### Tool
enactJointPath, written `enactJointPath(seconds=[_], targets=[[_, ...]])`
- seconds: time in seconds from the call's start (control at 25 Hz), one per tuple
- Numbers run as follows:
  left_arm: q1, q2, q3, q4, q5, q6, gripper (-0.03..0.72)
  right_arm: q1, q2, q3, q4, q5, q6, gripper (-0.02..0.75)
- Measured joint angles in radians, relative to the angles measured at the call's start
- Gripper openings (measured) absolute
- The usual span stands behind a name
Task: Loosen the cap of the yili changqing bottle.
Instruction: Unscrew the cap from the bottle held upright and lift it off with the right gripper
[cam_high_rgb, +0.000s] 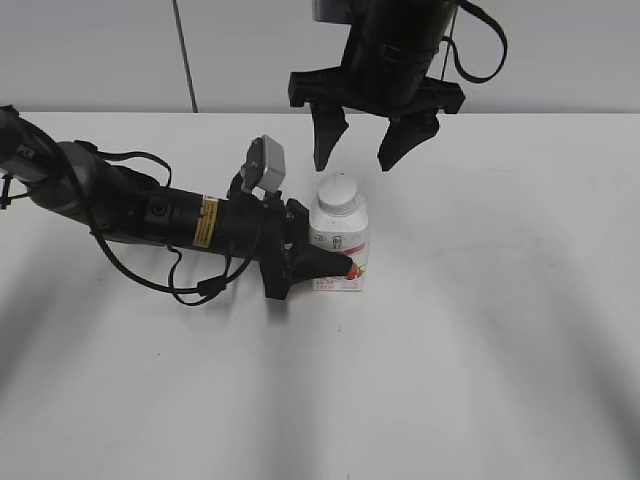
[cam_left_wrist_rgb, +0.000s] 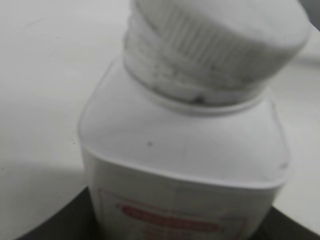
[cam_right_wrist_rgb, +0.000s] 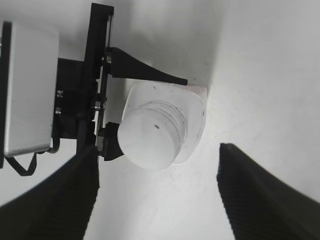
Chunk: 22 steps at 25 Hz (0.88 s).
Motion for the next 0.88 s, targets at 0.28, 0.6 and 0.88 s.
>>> enactJointPath(seconds=[0.28, 0.6, 0.88], targets=[[0.0, 0.0, 0.0, 0.001, 0.0, -0.001, 0.366, 0.0, 0.022, 0.0, 0.005, 0.001, 0.026, 0.577], [0.0, 0.0, 0.0, 0.001, 0.0, -0.001, 0.366, 0.0, 0.057, 0.0, 0.034, -0.002, 0.037, 0.577], [0.0, 0.0, 0.0, 0.001, 0.0, -0.001, 0.366, 0.0, 0.065, 0.0, 0.038, -0.028, 0.042, 0.577]])
